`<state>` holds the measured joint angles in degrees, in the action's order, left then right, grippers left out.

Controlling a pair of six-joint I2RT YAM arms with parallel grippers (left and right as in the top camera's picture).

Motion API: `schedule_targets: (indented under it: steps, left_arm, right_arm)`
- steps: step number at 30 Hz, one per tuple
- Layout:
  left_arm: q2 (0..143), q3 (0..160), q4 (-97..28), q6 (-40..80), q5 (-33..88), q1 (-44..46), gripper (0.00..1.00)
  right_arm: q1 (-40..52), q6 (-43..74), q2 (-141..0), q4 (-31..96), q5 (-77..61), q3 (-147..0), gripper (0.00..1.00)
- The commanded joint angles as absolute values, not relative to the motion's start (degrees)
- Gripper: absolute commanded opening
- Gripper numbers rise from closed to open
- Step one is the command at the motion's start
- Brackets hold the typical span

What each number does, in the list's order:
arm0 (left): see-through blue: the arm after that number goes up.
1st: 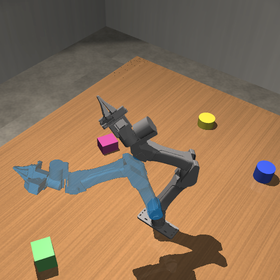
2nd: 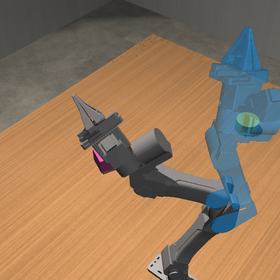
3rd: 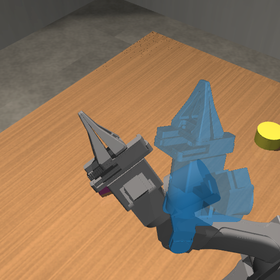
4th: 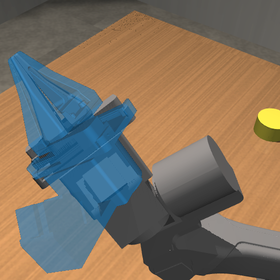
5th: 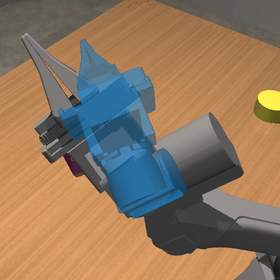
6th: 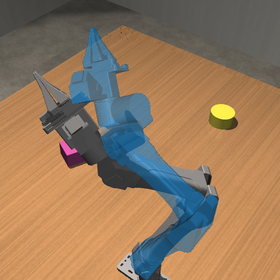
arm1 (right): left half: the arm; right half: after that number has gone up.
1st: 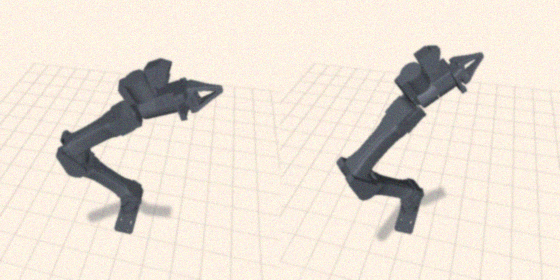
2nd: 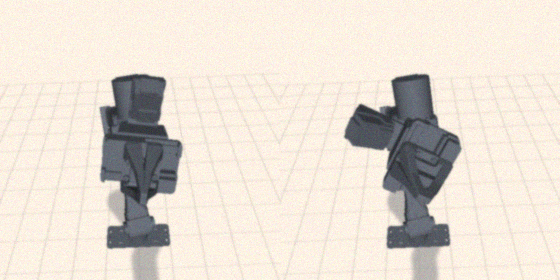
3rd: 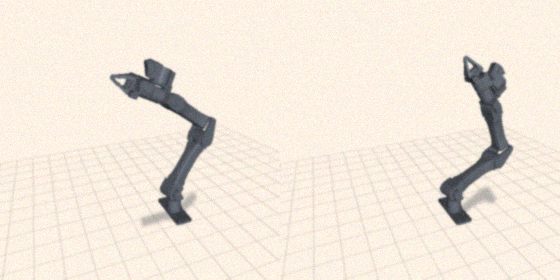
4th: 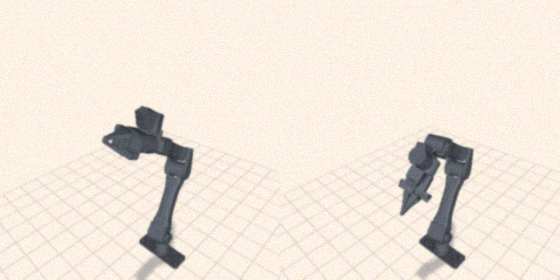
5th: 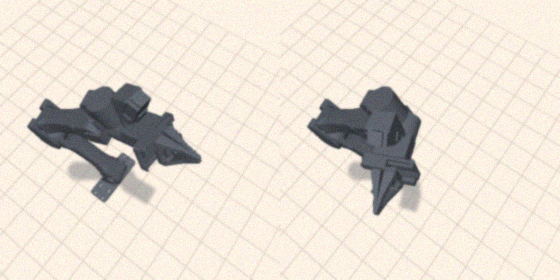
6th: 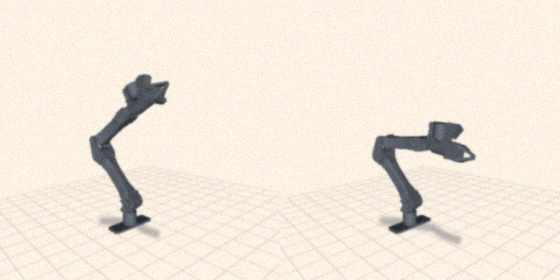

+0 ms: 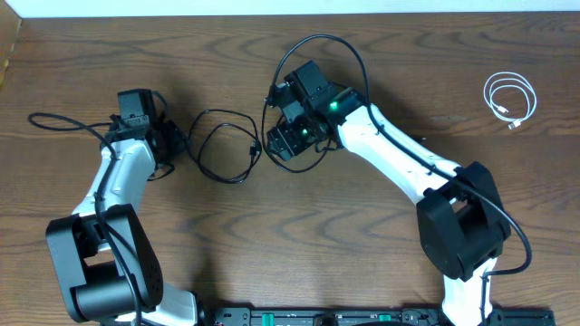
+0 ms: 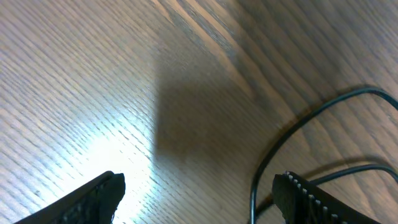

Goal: Untangle cables

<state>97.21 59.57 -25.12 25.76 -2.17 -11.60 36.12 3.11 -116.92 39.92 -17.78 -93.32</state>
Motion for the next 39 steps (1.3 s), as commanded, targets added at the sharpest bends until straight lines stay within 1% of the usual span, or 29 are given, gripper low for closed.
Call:
schedule_targets:
  steps: [1, 4, 6, 7, 8, 12, 18, 26, 29, 31, 35, 39]
  left_arm:
    - [97.0, 59.2, -25.2, 26.9, 0.7, -11.4, 0.81]
    - [97.0, 59.2, -25.2, 26.9, 0.7, -11.3, 0.81]
    - [97.0, 59.2, -25.2, 26.9, 0.7, -11.3, 0.81]
    - [97.0, 59.2, -25.2, 26.9, 0.7, -11.3, 0.81]
    - [97.0, 59.2, -25.2, 26.9, 0.7, -11.3, 0.81]
    - [97.0, 59.2, -25.2, 26.9, 0.7, -11.3, 0.81]
    - [97.0, 59.2, -25.2, 26.9, 0.7, -11.3, 0.81]
    - [97.0, 59.2, -25.0, 26.9, 0.7, -11.3, 0.81]
    - [97.0, 59.2, -25.0, 26.9, 0.7, -11.3, 0.81]
    - [97.0, 59.2, -25.0, 26.9, 0.7, -11.3, 0.81]
    - [97.0, 59.2, -24.8, 26.9, 0.7, -11.3, 0.81]
    - [97.0, 59.2, -24.8, 26.9, 0.9, -11.3, 0.81]
  right_arm:
    - [34.0, 1.4, -118.2, 41.7, -9.8, -94.0, 0.74]
    - [32.6, 1.4, -119.1, 43.2, -5.6, -94.0, 0.77]
    - [31.8, 1.4, -119.9, 43.8, -2.9, -94.0, 0.86]
    - [31.4, 1.4, -120.3, 43.8, -1.7, -94.0, 0.96]
    - [31.0, 1.4, -120.8, 43.8, -0.9, -94.0, 0.99]
    - [29.9, 1.4, -122.5, 42.9, 2.9, -93.9, 0.99]
    - [29.6, 1.5, -124.6, 42.0, 12.1, -93.9, 0.99]
    - [29.7, 3.1, -127.3, 41.9, 12.5, -93.9, 0.99]
    - [29.2, 3.5, -128.3, 42.5, 17.8, -93.9, 0.99]
    - [28.5, 6.1, -128.6, 43.1, 20.5, -93.9, 0.99]
    - [26.9, 9.0, -128.6, 43.3, 19.1, -93.9, 0.99]
    - [25.0, 9.0, -128.6, 43.3, 11.2, -93.9, 0.99]
